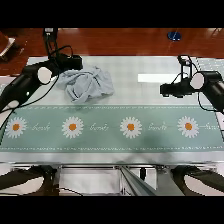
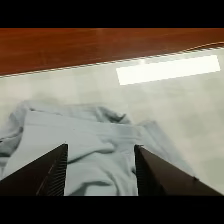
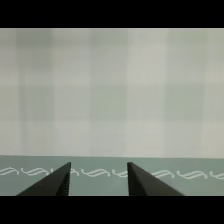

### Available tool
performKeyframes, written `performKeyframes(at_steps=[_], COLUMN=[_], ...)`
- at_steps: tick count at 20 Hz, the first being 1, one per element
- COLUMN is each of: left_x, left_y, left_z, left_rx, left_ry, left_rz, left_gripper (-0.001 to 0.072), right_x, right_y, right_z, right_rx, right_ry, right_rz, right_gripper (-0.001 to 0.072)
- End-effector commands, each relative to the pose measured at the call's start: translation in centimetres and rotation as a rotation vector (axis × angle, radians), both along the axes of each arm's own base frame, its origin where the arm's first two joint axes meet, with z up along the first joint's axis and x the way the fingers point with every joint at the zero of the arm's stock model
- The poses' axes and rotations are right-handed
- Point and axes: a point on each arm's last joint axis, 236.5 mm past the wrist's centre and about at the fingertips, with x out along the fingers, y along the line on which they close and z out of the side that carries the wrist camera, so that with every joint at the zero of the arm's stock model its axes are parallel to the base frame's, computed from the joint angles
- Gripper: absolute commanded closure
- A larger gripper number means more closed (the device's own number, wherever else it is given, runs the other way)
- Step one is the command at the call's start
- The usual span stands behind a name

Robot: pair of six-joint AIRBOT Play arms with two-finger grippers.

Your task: Fold the shirts.

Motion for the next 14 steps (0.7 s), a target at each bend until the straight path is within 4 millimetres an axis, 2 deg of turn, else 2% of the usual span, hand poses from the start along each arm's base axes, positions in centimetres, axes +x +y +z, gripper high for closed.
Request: performKeyframes(at_steps=[1, 3, 5, 8, 11, 12, 13, 14], left_x=[1.9, 1.3, 0.8, -0.2, -2.9, -3.9, -4.9, -5.6], left_y=[3.6, 3.7, 2.2, -0.4, -1.1, -1.0, -0.8, -0.6], left_z=[-7.4, -12.1, -14.9, -17.5, -19.5, -19.9, -20.0, -20.0], left_rx=[0.049, 0.073, 0.040, -0.005, 0.039, 0.047, 0.052, 0.054], left_ry=[0.260, 0.472, 0.609, 0.738, 0.868, 0.912, 0.954, 0.983], left_rz=[0.040, 0.017, -0.016, -0.067, -0.145, -0.159, -0.168, -0.174], left_gripper=[0.0202, 0.0202, 0.0202, 0.0203, 0.0205, 0.0232, 0.0365, 0.0532], right_x=[-0.8, -0.8, -0.8, -0.9, -1.0, -1.0, -1.1, -1.3], right_y=[-0.1, -0.1, 0.0, 0.4, 0.4, 0.4, 0.4, 0.4], right_z=[-1.2, -1.2, -1.2, -1.2, -1.2, -1.2, -1.3, -1.3], right_rx=[-0.009, -0.004, 0.006, 0.025, 0.026, 0.026, 0.026, 0.026], right_ry=[0.057, 0.057, 0.057, 0.060, 0.065, 0.067, 0.071, 0.079], right_rz=[0.001, -0.010, -0.022, -0.029, -0.029, -0.029, -0.029, -0.028], right_gripper=[0.0304, 0.0304, 0.0304, 0.0304, 0.0304, 0.0304, 0.0304, 0.0304])
